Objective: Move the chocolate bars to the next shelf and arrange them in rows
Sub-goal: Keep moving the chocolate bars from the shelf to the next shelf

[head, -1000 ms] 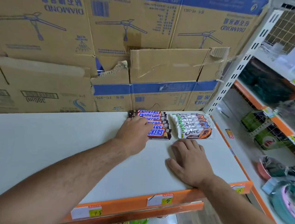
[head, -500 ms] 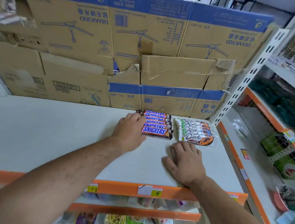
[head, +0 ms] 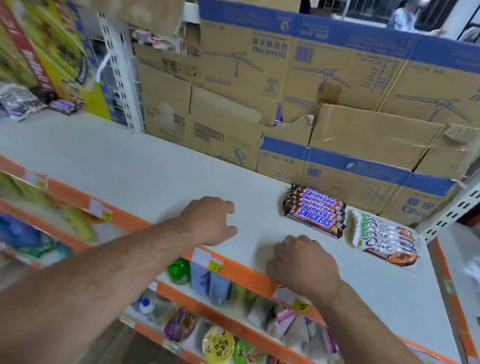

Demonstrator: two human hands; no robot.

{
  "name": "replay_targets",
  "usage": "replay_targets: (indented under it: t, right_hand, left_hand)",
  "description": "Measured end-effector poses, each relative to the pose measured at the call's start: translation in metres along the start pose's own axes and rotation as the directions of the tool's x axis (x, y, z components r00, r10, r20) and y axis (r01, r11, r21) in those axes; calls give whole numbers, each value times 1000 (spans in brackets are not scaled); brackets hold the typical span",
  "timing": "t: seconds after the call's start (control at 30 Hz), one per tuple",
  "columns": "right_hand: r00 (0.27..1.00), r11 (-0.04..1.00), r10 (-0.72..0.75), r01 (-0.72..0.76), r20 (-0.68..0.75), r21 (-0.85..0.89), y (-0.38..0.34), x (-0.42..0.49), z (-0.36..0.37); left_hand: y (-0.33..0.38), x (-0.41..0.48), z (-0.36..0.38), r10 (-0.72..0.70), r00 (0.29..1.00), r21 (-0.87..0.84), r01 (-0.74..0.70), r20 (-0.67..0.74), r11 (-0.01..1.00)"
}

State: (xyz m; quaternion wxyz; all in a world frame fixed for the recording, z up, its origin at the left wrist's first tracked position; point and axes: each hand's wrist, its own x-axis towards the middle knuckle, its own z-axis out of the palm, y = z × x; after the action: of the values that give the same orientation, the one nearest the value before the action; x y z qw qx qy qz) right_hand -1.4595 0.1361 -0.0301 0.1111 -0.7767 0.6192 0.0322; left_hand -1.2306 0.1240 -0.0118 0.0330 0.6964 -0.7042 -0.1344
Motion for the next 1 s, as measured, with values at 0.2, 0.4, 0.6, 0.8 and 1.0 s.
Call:
replay_targets:
  t: [0.2,0.4,0.6,0.8,1.0]
  right_hand:
    - [994,994,-104,105,-23,29,-92,12,-18]
    - [976,976,-219,219,8,18,-213,44,-21]
    - [955,955,-295,295,38,8,-362,78,-20]
    - [926,929,-370,369,77,31,-486,121,-27]
    - [881,885,-463,465,97,1,-579,177,-23]
  left_hand:
    - [-71,-26,-24,-54,997,-5,54,-55,999]
    - [-187,-47,-51,-141,985,-61,135,-103,989]
    - [-328,-72,-92,-220,969,-91,210,-113,973]
    - [-448,-85,-126,-282,958,-139,273,-50,952]
    - [-537,-76,-146,-366,927,-168,350,-76,921]
